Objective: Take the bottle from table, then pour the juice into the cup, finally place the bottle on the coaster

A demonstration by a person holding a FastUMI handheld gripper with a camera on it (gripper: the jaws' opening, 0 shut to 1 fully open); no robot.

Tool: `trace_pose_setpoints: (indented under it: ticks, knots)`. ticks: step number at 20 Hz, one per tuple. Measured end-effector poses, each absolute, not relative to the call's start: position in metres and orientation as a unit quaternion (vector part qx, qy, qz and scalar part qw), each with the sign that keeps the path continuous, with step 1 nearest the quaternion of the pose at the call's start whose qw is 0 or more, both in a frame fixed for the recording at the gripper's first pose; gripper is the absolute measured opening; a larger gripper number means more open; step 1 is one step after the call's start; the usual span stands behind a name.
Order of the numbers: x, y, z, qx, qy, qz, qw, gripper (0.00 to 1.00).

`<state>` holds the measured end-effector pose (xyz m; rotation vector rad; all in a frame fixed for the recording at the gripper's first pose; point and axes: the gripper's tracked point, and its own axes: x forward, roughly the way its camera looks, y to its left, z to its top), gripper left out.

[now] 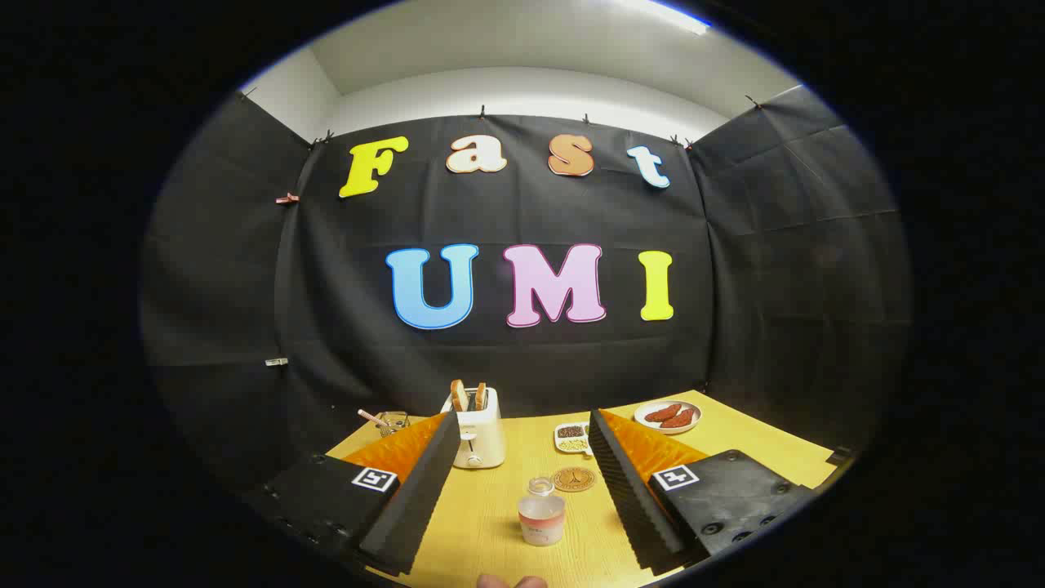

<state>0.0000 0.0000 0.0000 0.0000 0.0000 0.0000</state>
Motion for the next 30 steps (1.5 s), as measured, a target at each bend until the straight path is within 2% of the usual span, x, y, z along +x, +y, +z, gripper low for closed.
trace_pose_setpoints:
  ticks: [20, 24, 30]
  knots:
    - [-0.005, 0.004, -0.008, -0.017, -0.008, -0.006, 1.000, 0.97]
    - [-0.004, 0.004, -0.024, 0.012, 0.004, -0.001, 1.000, 0.97]
    - [0.007, -0.010, -0.069, -0.005, 0.007, -0.031, 0.999, 0.98]
